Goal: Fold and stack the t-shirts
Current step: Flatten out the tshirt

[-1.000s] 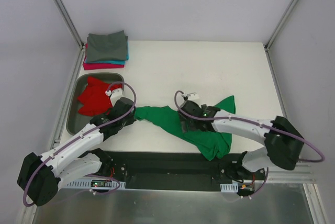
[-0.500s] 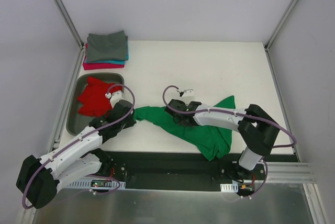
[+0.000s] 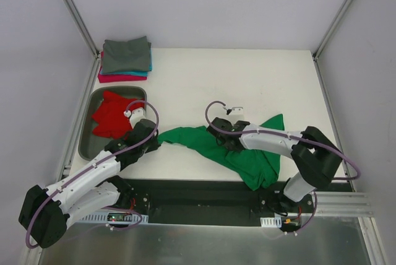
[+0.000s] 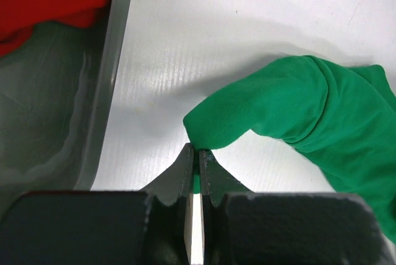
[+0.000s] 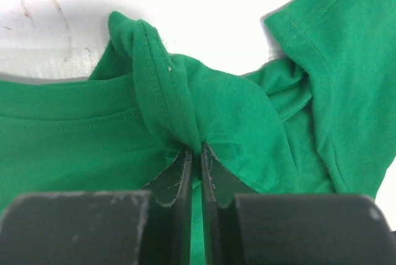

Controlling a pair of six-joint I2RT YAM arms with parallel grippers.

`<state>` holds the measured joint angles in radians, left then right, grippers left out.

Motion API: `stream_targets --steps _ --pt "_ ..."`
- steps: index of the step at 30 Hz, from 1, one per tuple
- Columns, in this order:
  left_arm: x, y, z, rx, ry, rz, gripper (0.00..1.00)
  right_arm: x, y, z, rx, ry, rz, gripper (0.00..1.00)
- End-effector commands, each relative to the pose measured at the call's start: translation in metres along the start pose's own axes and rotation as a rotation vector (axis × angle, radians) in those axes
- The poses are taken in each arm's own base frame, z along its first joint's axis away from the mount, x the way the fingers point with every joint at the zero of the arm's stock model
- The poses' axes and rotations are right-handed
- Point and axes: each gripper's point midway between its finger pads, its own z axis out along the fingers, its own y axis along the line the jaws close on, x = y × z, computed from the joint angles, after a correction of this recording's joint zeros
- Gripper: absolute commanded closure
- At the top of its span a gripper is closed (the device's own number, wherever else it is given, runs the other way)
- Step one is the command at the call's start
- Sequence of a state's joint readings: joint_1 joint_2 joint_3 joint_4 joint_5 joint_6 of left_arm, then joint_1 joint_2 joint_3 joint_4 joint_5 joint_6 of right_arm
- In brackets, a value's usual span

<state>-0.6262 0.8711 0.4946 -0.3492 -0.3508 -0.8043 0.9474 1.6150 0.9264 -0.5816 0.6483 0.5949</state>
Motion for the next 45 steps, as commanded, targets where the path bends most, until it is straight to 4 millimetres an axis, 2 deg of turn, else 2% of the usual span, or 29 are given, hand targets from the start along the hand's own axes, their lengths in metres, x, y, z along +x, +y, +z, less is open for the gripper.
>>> stream_targets --steps 1,4,7,10,12,16,20,23,26,30,32,36,39,42,44,45 --pt "-0.011 0.003 -0.001 -0.013 -0.05 -0.029 1.0 -0.021 -0.014 -0.018 -0.01 -0.073 0.006 0.94" --pt "-0.017 0.002 -0.002 -0.013 -0.066 -0.032 1.0 -0.03 -0.024 -0.032 -0.028 -0.108 -0.013 0.99" --pt "-0.025 0.003 -0.004 -0.026 -0.098 -0.028 1.0 -0.035 -0.039 -0.045 -0.048 -0.139 -0.029 0.99" --pt "-0.034 0.004 -0.006 -0.041 -0.128 -0.035 1.0 -0.04 -0.063 -0.053 -0.039 -0.179 -0.039 0.99" --pt "-0.045 0.003 -0.009 -0.05 -0.156 -0.039 1.0 -0.048 -0.085 -0.058 -0.005 -0.228 -0.05 1.0" --pt "-0.09 -0.004 -0.026 -0.063 -0.274 -0.048 1.0 -0.076 -0.134 -0.074 0.05 -0.302 0.047 1.0" --pt "-0.148 -0.014 -0.062 -0.068 -0.425 -0.072 1.0 -0.121 -0.177 -0.119 0.054 -0.462 0.113 1.0" --pt "-0.189 -0.038 -0.102 0.021 -0.517 -0.082 1.0 -0.156 -0.2 -0.172 -0.005 -0.607 0.158 1.0" --pt "-0.227 -0.062 -0.15 0.128 -0.601 -0.066 1.0 -0.181 -0.214 -0.223 -0.096 -0.728 0.16 1.0" --pt "-0.264 -0.084 -0.22 0.285 -0.711 -0.045 1.0 -0.203 -0.227 -0.288 -0.239 -0.876 0.146 1.0" --pt "-0.281 -0.09 -0.266 0.379 -0.784 -0.044 1.0 -0.207 -0.227 -0.324 -0.36 -0.955 0.124 1.0" --pt "-0.298 -0.092 -0.343 0.534 -0.899 -0.053 1.0 -0.21 -0.233 -0.388 -0.558 -1.085 0.127 1.0" --pt "-0.3 -0.1 -0.395 0.686 -0.948 -0.026 1.0 -0.209 -0.23 -0.42 -0.671 -1.134 0.087 1.0" --pt "-0.298 -0.11 -0.432 0.813 -0.97 0.019 1.0 -0.207 -0.226 -0.447 -0.773 -1.156 0.045 1.0" --pt "-0.3 -0.111 -0.448 0.847 -0.991 0.023 1.0 -0.209 -0.228 -0.462 -0.806 -1.172 0.041 1.0" --pt "-0.301 -0.111 -0.453 0.852 -1.0 0.024 1.0 -0.213 -0.236 -0.469 -0.795 -1.184 0.07 1.0"
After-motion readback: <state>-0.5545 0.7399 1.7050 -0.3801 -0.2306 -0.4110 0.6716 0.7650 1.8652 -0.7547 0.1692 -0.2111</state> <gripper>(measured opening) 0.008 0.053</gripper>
